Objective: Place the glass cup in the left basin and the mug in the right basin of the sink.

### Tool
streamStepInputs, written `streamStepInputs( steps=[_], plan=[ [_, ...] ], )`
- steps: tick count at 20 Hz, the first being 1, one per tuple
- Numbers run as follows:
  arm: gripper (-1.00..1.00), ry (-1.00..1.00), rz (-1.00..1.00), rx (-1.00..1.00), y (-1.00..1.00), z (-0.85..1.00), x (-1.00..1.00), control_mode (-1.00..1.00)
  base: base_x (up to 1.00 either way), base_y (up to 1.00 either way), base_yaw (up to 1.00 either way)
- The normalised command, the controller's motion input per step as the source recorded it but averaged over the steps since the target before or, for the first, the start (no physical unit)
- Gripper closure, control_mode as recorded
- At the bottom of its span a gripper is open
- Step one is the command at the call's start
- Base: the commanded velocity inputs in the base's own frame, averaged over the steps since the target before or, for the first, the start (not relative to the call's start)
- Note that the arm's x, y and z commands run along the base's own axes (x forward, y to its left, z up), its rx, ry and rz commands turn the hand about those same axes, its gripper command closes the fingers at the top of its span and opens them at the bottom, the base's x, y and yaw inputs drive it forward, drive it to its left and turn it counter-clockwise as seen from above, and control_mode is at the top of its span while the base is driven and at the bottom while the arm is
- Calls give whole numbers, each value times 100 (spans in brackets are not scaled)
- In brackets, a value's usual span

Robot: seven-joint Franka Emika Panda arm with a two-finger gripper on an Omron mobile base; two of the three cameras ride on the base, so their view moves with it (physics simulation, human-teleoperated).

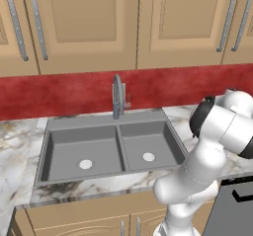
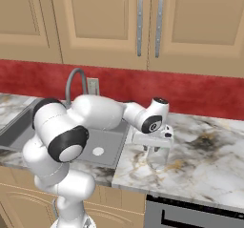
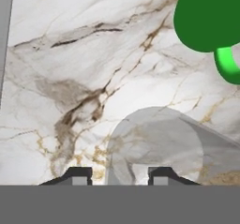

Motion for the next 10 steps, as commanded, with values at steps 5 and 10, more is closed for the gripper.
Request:
streamStepInputs(
  steps=[5,10],
  plan=[
    [100,-11,0,0,0,-8,-28,-100,0,0,0],
    [100,-11,0,0,4,-1,-16,-100,0,0,0]
  ],
)
